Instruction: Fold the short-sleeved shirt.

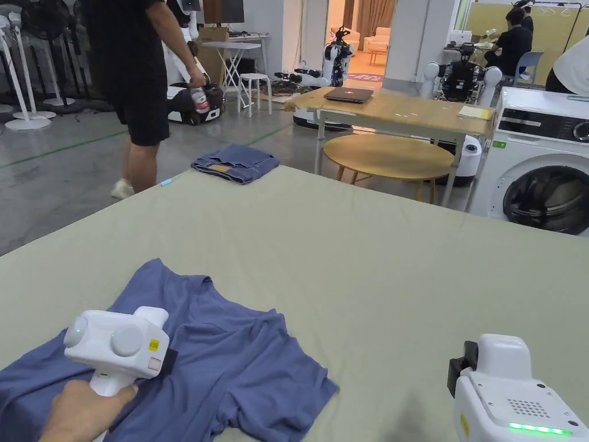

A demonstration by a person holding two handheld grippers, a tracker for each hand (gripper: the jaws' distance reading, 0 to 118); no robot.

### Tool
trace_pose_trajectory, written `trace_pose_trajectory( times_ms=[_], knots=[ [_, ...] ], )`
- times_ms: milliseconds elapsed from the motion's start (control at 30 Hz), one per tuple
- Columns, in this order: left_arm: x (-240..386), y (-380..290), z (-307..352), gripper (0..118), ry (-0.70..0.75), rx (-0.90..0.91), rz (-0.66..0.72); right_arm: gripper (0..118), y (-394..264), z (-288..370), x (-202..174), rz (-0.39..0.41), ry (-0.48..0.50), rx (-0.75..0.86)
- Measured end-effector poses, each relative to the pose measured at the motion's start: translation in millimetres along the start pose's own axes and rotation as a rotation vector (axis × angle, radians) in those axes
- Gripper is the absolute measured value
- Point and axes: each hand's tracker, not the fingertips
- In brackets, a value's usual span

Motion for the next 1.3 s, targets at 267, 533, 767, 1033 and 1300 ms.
trace_pose_trajectory(
  times_ms=[267,533,767,1033,1300],
  knots=[
    [5,2,33,0,-0.025,0.152,-0.029,0,6,8,10,-0.003,-0.014,0.025],
    [15,29,105,0,-0.086,0.353,0.026,0,17,24,32,-0.021,-0.047,0.092],
    [61,49,143,0,-0.122,0.452,-0.067,0,21,35,55,-0.036,-0.084,0.116],
    [85,64,156,0,-0.137,0.495,-0.13,0,16,45,74,-0.039,-0.12,0.124],
    [89,64,159,0,-0.157,0.496,-0.126,0,10,46,83,-0.05,-0.134,0.115]
  ],
)
